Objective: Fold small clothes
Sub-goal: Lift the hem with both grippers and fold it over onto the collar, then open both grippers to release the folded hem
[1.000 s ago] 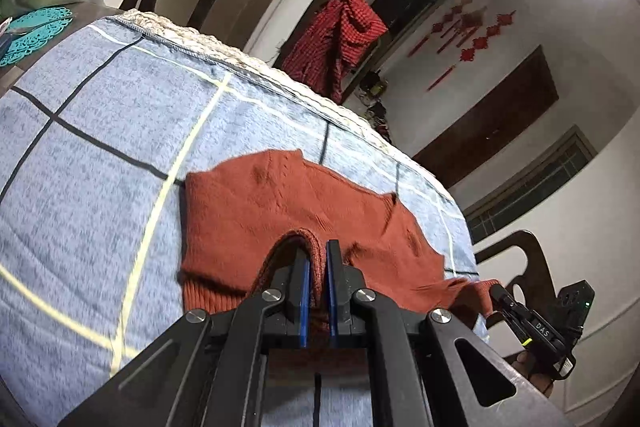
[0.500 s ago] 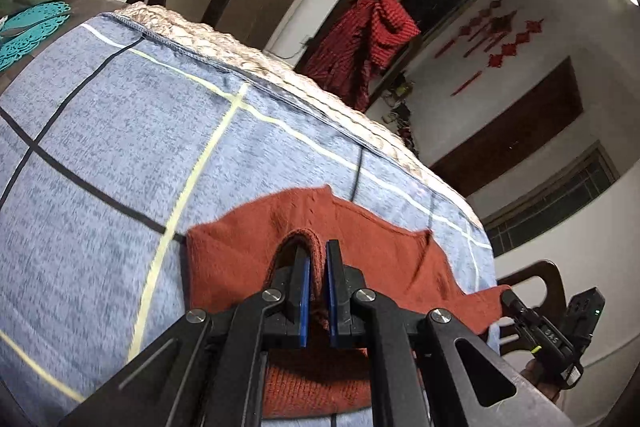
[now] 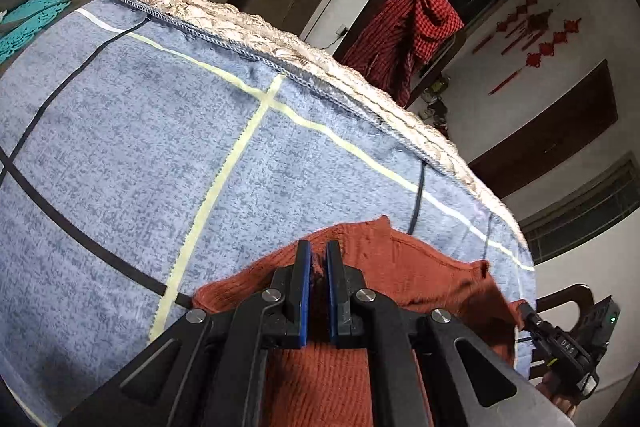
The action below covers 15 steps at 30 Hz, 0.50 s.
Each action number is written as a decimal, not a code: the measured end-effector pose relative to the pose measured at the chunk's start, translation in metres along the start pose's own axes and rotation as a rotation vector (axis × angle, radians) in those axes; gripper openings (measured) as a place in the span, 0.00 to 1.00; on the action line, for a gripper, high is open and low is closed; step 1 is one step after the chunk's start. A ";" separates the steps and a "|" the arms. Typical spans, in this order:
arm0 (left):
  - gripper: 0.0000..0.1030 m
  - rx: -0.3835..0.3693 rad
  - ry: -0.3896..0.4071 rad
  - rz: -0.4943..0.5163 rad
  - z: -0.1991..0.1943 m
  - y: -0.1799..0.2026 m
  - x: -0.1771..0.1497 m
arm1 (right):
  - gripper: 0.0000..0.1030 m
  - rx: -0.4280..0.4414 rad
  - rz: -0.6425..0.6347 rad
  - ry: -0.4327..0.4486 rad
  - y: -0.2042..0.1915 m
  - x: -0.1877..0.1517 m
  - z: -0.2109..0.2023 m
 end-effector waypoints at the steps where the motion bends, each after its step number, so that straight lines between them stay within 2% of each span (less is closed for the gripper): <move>1: 0.08 0.003 -0.004 0.005 0.001 0.000 0.000 | 0.07 0.001 0.006 -0.002 0.000 0.000 0.002; 6: 0.09 0.010 0.001 -0.013 0.003 -0.004 0.001 | 0.07 -0.020 0.062 -0.030 0.006 0.001 0.014; 11: 0.11 0.034 0.022 0.026 0.004 -0.002 0.004 | 0.08 -0.029 0.053 -0.007 0.007 0.001 0.013; 13: 0.21 0.055 0.029 0.042 0.003 -0.002 0.005 | 0.13 -0.050 0.036 0.018 0.006 0.003 0.010; 15: 0.36 0.056 0.041 0.038 -0.001 -0.004 0.007 | 0.19 -0.078 0.017 0.060 0.005 0.006 0.004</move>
Point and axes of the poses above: each gripper's, at about its wrist camera, not at the fingertips, and z roughly the way its jaws point, y to its right, x to its top, the point moved 4 cm from there along z, roughly the way its jaws point, and after that the axes turned 3 degrees about y, right-handed, at the moved point
